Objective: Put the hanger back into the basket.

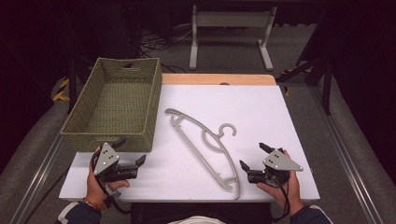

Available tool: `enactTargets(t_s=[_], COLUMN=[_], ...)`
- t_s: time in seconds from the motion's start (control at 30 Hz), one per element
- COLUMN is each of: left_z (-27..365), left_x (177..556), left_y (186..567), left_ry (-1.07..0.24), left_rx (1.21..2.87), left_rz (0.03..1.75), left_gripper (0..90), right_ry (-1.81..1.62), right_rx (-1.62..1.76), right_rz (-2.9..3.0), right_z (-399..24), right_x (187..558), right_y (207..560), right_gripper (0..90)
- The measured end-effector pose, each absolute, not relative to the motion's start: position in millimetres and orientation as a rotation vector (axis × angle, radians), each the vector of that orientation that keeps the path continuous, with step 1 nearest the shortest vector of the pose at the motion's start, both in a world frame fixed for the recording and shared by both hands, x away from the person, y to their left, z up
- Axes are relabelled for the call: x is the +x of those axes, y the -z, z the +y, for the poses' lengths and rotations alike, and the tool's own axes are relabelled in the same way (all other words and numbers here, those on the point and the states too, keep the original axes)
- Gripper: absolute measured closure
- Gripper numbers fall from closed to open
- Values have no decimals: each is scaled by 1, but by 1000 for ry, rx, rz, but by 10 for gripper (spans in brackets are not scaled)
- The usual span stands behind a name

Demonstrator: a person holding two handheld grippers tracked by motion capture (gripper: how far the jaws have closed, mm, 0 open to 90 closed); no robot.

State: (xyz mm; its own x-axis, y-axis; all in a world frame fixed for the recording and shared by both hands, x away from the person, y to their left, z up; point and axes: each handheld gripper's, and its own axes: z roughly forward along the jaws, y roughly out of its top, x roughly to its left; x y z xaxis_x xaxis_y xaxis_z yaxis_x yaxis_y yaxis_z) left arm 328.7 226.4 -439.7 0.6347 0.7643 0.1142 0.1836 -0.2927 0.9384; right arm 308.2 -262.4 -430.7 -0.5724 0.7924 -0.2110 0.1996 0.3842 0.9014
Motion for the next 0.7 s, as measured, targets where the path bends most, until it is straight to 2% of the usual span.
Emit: enactTargets(t_s=[0.47,0.7], left_z=[227,227], left_x=[335,334], left_y=[444,446], left_ry=[-639,-649], left_rx=[1803,1842], left_rz=[752,725], left_gripper=[56,54], right_ry=[-1162,-1119], right_rx=[893,962], right_rz=[2058,2209], right_z=[-259,-248], right_x=[316,336], right_y=[434,437], right_gripper=[137,163])
